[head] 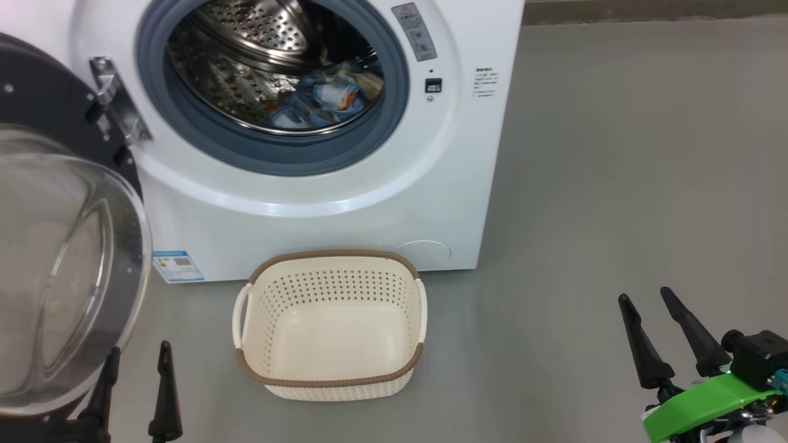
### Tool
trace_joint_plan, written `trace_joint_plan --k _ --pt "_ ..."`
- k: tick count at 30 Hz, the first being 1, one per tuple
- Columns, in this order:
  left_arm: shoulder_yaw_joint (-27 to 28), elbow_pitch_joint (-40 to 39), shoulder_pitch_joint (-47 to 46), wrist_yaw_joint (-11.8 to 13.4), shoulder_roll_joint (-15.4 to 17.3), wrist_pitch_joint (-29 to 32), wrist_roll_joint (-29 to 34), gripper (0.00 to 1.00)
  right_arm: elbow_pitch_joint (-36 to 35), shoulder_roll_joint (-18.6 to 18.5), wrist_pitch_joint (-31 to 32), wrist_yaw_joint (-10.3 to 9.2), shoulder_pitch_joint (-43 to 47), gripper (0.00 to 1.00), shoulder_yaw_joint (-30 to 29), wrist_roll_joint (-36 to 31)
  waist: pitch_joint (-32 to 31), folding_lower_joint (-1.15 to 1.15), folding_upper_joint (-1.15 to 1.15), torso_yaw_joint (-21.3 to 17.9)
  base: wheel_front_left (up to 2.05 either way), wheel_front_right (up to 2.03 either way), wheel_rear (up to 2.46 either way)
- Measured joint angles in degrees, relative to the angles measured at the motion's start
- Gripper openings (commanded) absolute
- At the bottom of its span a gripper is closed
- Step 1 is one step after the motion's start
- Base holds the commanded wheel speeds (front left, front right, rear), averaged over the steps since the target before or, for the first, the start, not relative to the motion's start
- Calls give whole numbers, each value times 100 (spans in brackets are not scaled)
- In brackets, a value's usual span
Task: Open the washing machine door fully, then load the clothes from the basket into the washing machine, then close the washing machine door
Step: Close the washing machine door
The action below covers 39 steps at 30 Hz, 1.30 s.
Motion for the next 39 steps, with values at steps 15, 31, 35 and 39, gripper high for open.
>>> trace_joint_plan --k 15,31,35,39 --pt "-22 -143 250 96 -12 0 -107 100 -10 -18 1 0 -22 100 516 -10 7 0 0 835 0 0 0" --pt "30 -326 459 266 -18 0 -187 100 14 8 1 0 -175 100 956 -7 0 0 0 1858 0 0 0" --pt "49 -352 459 313 -19 0 -219 100 15 2 1 0 -279 100 977 -7 16 0 0 2095 0 0 0" --pt "54 -361 460 339 -19 0 -293 100 19 0 1 0 -283 100 988 -7 23 0 0 2299 0 0 0"
